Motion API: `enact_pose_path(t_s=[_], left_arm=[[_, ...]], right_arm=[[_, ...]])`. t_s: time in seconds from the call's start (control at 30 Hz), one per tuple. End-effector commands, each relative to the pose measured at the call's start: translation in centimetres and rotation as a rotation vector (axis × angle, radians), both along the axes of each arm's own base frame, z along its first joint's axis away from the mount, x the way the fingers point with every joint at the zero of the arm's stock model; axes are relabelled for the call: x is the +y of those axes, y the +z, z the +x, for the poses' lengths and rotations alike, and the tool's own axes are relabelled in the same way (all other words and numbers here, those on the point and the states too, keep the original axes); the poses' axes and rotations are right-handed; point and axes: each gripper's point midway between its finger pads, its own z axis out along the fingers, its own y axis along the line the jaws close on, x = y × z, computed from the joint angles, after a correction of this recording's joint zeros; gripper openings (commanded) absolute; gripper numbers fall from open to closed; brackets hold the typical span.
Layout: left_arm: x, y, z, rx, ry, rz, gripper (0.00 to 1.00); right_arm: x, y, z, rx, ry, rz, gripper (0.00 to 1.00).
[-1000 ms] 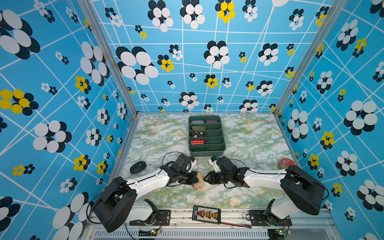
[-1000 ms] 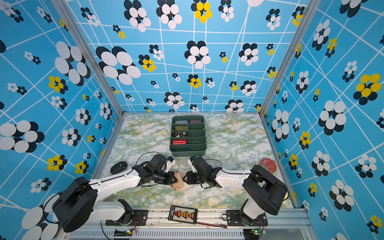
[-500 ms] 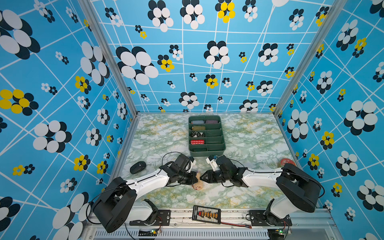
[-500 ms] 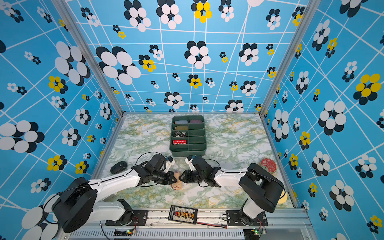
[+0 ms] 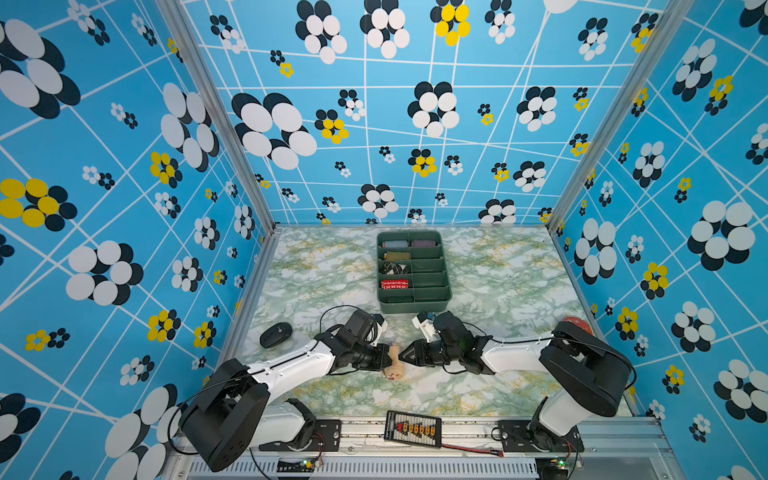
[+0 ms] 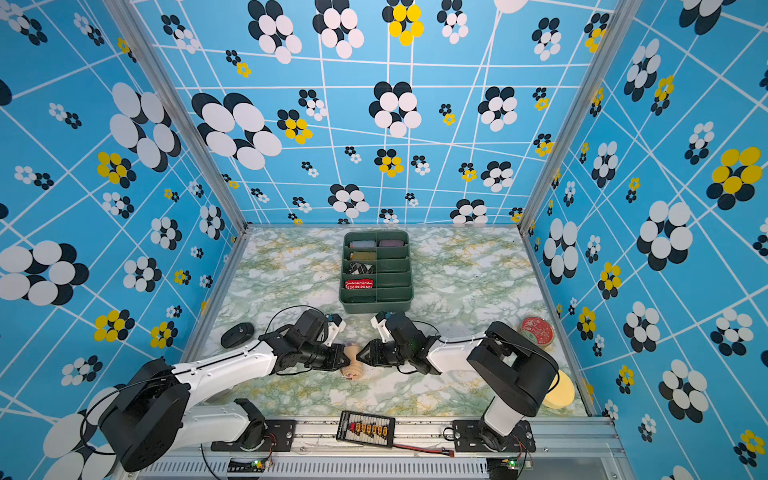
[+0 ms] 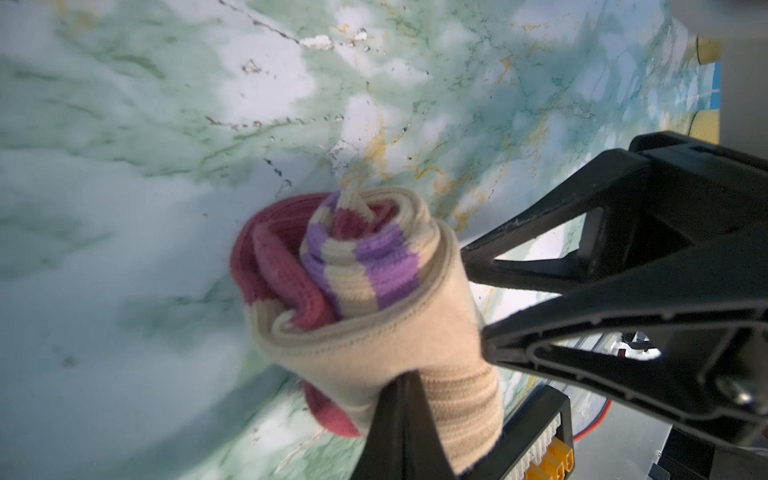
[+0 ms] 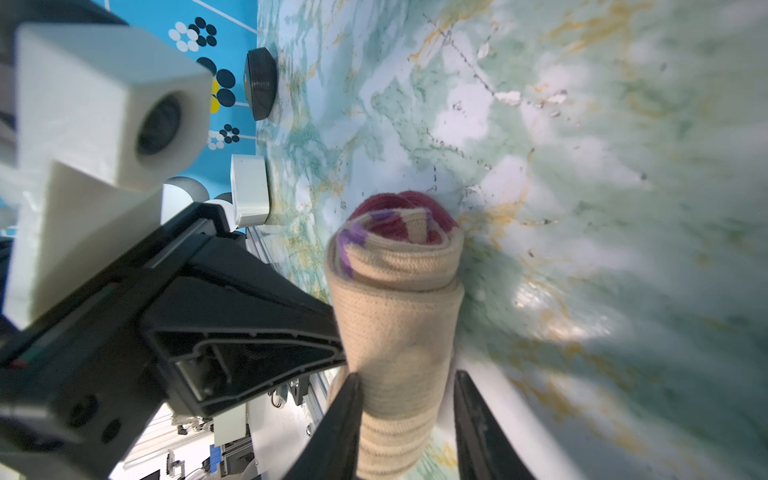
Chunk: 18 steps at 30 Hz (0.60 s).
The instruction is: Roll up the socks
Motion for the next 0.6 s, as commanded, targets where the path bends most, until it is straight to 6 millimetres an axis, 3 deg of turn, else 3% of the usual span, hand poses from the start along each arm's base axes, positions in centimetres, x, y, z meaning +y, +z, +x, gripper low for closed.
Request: enact_pose_path(t_s=[0.0,0.57], left_arm=[[3.5,-3.5,-2.5,0.103,0.025,0.160,0.00],[3.8,-3.8,-2.8,0.118,0.034,0.163,0.00]], right_arm=[[0.4,-0.1,-0.2,0.023,0.013,0.035,0.42],[0.8,-1.1,-0.3,0.052,0.017,0.039,0.45]])
